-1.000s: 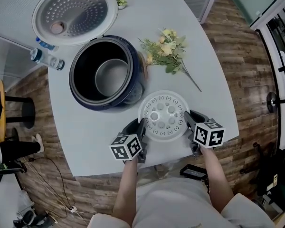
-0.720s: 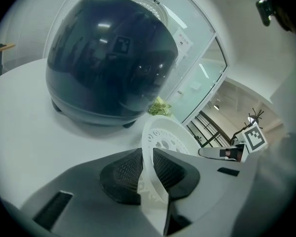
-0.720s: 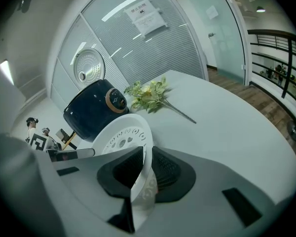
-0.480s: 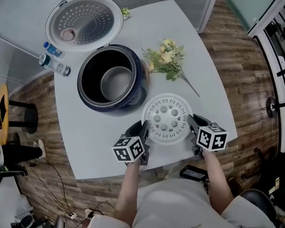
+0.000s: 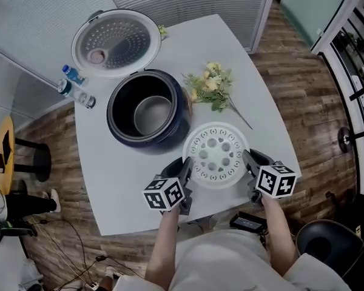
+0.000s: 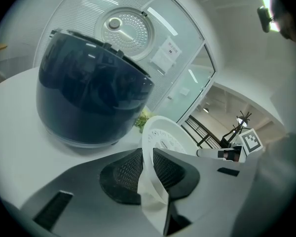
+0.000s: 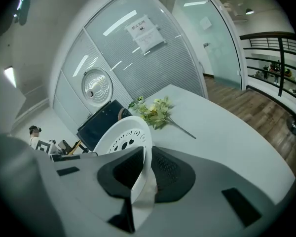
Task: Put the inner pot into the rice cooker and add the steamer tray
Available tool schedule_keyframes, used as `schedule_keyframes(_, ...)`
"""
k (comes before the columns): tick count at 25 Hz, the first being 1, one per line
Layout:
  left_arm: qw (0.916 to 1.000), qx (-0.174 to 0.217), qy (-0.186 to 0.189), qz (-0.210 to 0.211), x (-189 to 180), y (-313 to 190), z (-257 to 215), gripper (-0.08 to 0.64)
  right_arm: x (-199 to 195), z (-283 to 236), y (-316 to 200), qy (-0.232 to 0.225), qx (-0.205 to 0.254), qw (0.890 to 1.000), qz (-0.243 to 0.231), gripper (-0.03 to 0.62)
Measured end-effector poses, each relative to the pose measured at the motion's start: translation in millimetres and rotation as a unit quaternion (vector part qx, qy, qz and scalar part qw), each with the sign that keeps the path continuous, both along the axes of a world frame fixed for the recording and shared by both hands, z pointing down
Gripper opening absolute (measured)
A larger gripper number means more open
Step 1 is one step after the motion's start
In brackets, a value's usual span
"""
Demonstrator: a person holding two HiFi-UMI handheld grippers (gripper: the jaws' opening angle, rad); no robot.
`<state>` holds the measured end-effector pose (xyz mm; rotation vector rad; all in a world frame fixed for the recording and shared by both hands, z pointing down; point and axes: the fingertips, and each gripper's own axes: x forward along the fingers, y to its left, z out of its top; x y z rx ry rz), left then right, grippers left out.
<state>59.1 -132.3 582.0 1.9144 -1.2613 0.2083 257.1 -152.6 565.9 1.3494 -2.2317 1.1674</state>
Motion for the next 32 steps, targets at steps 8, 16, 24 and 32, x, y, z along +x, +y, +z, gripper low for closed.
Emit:
schedule_keyframes(8,0.9995,0.031,-0.003,0.008,8.4,4.8,-28.6,0.064,10.1,-30.5,11.9,-0.032,0.025,0.999,0.022,0.06)
schedule_keyframes(16,0.9979,0.065,0.003,0.003,-4.5,1.0,-67.6,0.064,-0.9,-63.3,9.9,-0.065,0.052,0.996,0.029,0.058)
schedule_keyframes(24,0.9956,0.093,0.007,-0.014,-24.1,10.1,-93.1,0.063,-19.4,-93.9,14.7,-0.089,0.08,0.993,0.019,0.057)
schedule_keyframes(32,0.9924,0.116,0.004,-0.041,-39.4,13.9,-117.8,0.061,-34.3,-120.3,9.4,-0.116,0.099,0.988,0.005,0.055)
